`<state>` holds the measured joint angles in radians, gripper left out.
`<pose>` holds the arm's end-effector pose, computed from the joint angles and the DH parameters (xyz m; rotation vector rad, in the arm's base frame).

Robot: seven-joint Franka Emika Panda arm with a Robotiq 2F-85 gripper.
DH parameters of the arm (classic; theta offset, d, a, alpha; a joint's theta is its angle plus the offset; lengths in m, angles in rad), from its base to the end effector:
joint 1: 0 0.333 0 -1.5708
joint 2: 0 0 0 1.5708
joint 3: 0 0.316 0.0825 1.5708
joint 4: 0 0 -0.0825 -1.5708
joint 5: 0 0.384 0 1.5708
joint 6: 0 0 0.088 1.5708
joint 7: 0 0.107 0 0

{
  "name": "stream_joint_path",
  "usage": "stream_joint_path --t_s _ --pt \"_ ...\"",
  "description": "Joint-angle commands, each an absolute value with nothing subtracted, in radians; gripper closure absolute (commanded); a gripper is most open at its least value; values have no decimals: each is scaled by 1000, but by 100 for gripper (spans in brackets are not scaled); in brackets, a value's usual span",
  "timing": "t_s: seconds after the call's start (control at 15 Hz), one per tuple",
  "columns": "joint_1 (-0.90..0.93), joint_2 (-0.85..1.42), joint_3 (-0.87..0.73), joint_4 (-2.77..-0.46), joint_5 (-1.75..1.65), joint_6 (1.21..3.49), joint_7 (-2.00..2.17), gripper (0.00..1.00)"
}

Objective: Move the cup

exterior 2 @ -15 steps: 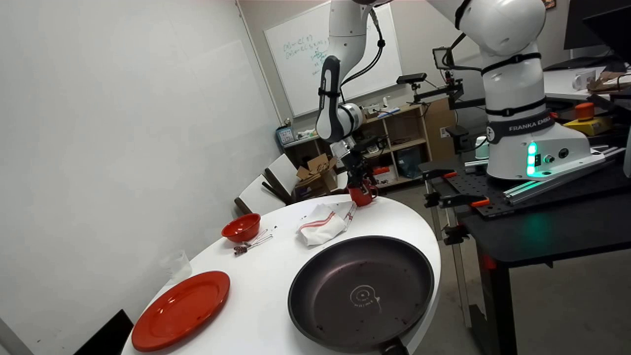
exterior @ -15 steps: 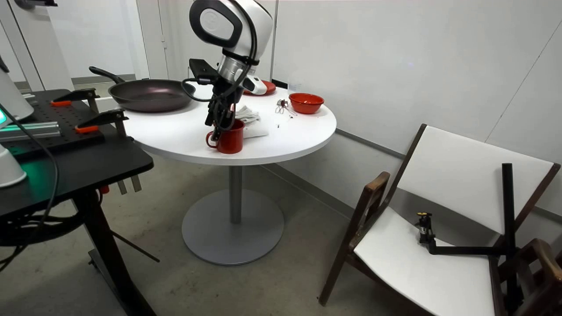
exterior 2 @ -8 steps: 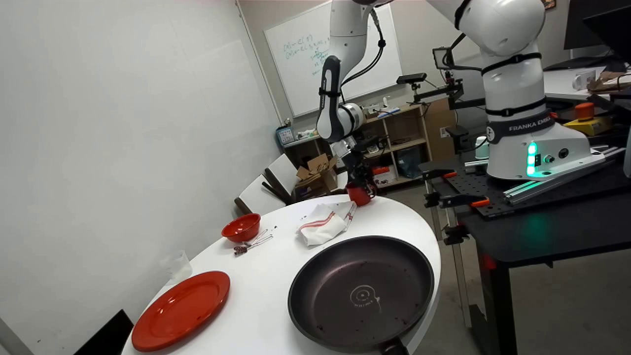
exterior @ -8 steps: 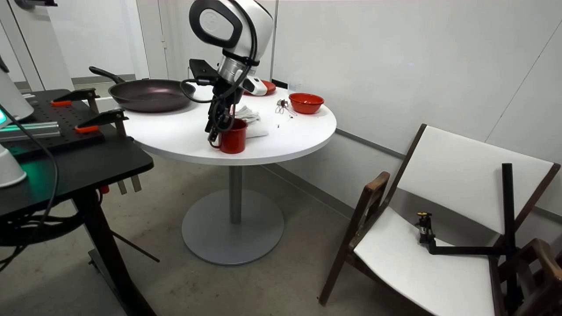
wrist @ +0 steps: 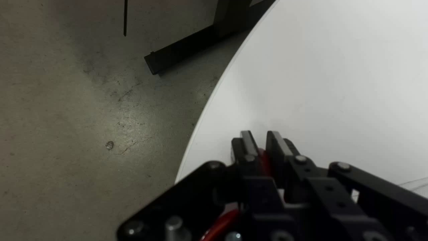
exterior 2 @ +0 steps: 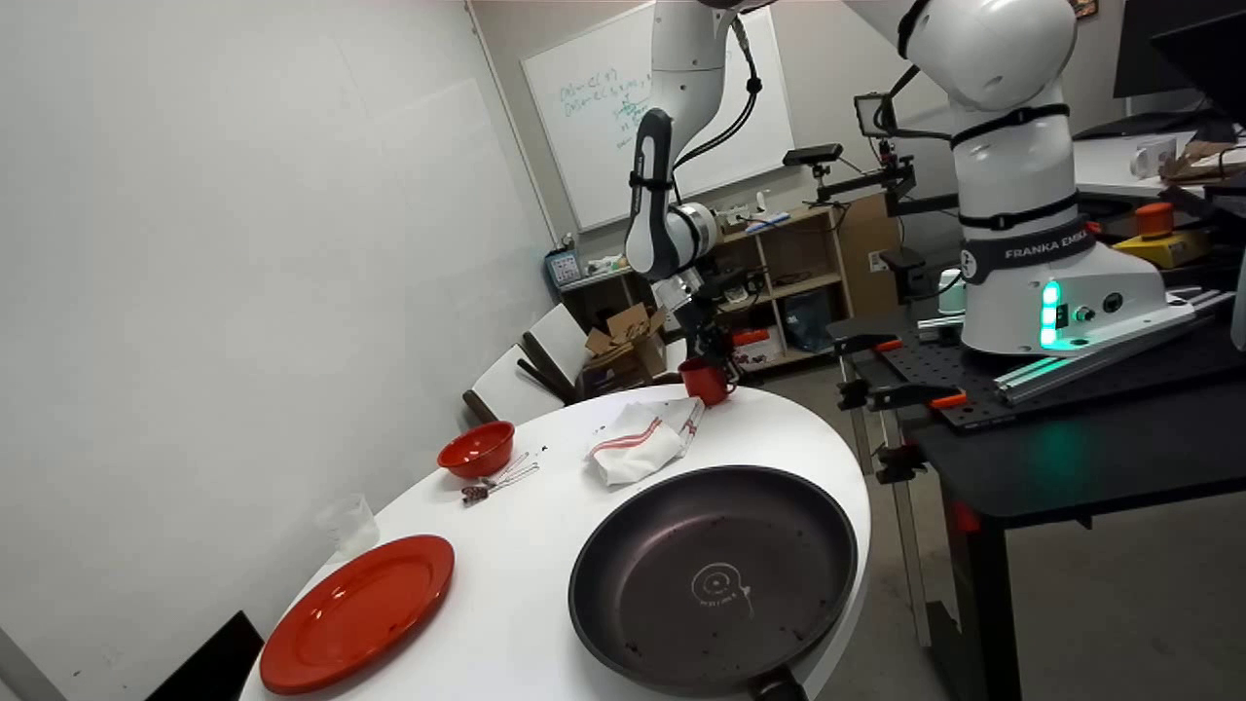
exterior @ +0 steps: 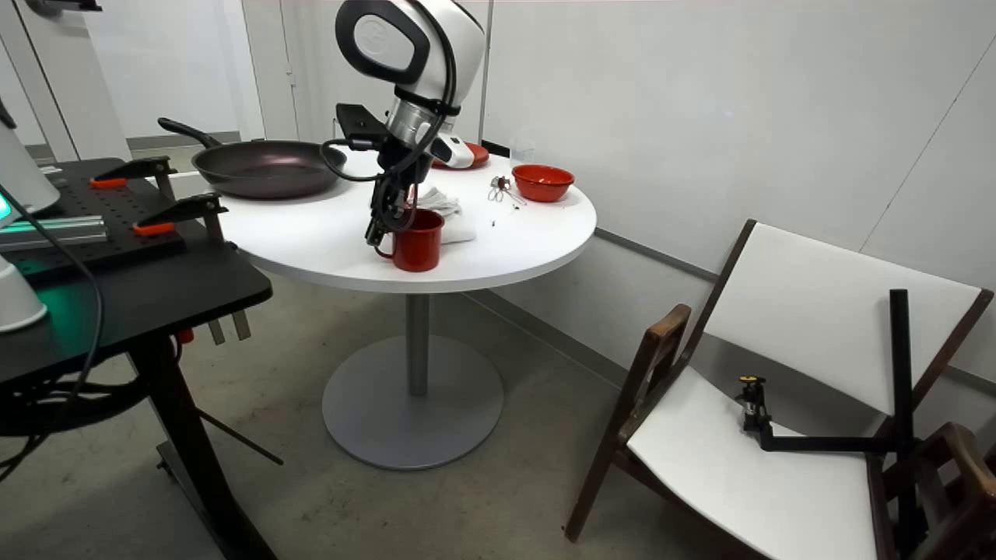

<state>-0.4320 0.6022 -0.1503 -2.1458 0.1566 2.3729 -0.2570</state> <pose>0.4272 -0.2873 0.0954 -2.8810 0.6559 0.4959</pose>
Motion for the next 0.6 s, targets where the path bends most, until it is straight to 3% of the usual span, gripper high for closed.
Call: stream_joint_path --t_s 0.0,0.53 --pt "-441 597 -140 -2159 178 2403 -280 94" --pt "-419 500 -157 -2239 153 2509 -261 95"
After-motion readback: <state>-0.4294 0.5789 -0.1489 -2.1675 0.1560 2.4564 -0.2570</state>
